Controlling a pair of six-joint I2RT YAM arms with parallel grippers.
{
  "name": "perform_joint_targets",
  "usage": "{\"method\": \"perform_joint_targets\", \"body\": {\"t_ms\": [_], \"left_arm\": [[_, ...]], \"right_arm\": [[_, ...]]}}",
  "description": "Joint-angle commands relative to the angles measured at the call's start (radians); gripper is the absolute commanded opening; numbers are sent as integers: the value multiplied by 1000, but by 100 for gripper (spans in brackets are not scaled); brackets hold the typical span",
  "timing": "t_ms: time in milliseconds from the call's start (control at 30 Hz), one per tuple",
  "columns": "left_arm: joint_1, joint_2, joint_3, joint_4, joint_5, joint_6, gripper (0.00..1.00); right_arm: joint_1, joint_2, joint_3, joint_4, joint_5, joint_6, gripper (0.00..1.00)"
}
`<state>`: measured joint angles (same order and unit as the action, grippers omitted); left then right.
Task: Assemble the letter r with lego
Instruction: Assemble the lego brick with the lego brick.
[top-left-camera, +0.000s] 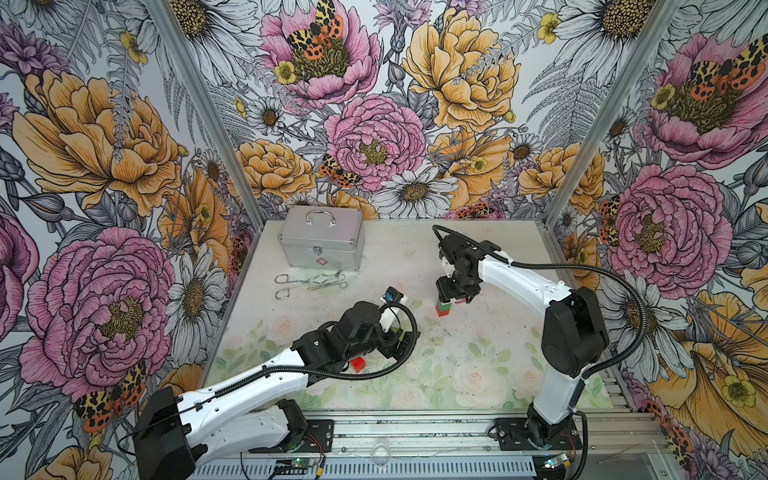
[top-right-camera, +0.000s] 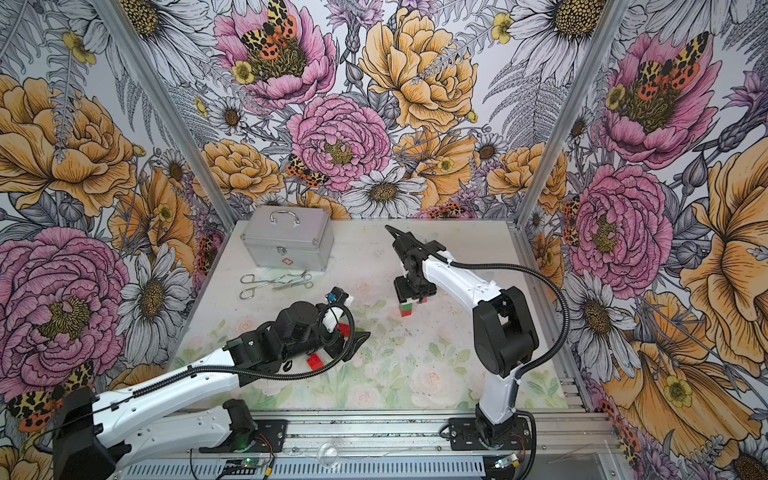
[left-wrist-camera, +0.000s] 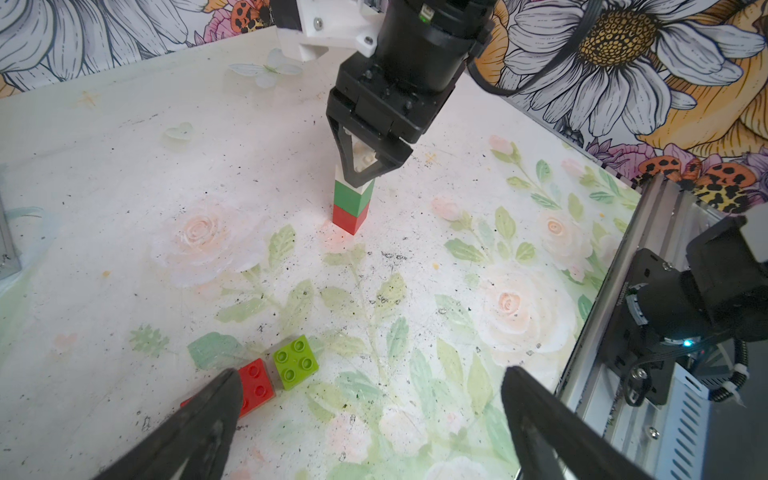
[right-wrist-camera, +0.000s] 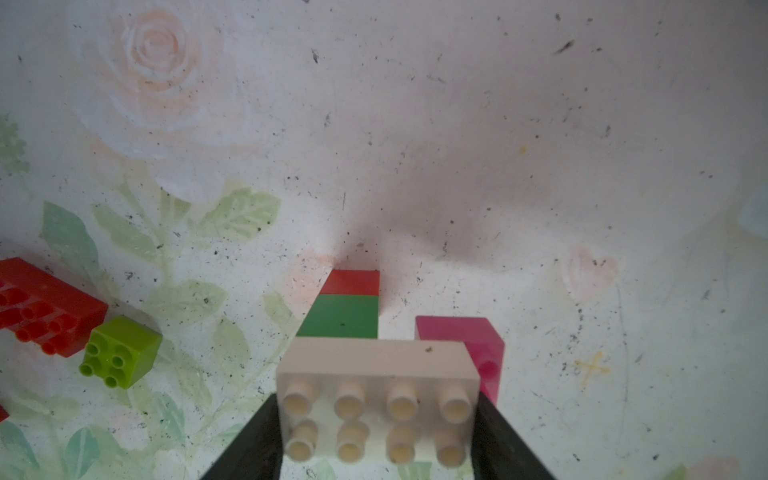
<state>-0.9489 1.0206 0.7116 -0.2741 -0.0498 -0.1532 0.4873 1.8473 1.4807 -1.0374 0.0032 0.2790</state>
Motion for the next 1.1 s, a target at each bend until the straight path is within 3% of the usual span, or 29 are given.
{"method": "perform_joint_targets", "body": {"t_ms": [0,333,667,1067], "left_arm": [[10,-19,-15,35,28,-2,99],[13,-46,2,27,38,9,99],[10,-89,-8,24,40,-2,99],[7,-125,-19,20,30,0,99]], "right_arm": [[10,139,-116,-75,59,25,37],[8,43,-44,-133,85,58,42],[3,44,-6,-145,102,92,46],[1,20,37,-162,106,110,62]]}}
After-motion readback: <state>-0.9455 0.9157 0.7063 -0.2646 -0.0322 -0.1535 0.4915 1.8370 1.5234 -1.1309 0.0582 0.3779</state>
